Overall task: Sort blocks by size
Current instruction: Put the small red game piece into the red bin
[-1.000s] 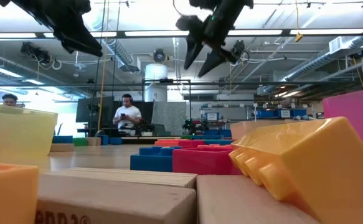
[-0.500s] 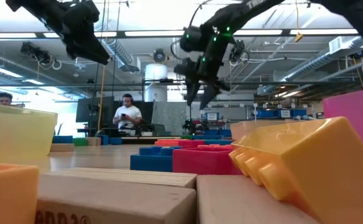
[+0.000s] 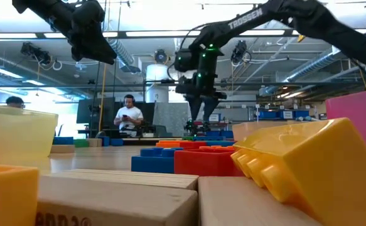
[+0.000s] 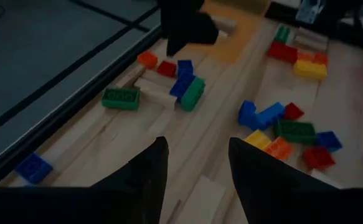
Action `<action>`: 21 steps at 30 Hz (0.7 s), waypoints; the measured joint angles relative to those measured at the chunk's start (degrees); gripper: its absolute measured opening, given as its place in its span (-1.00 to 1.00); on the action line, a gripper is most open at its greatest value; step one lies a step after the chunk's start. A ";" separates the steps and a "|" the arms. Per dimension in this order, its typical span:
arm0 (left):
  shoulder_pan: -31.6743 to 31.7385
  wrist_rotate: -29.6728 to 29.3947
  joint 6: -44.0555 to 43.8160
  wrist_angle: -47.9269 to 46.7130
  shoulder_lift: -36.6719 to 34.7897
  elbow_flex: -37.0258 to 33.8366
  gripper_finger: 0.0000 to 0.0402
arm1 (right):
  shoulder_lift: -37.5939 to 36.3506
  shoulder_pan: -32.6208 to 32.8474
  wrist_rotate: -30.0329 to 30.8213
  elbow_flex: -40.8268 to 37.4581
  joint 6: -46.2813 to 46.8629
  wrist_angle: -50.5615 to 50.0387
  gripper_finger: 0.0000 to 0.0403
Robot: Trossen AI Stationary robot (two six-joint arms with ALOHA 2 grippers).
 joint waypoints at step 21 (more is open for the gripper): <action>-0.01 -0.25 1.09 -0.43 0.00 0.00 -0.12 | 9.57 -2.70 -6.20 5.69 -4.48 -2.15 0.52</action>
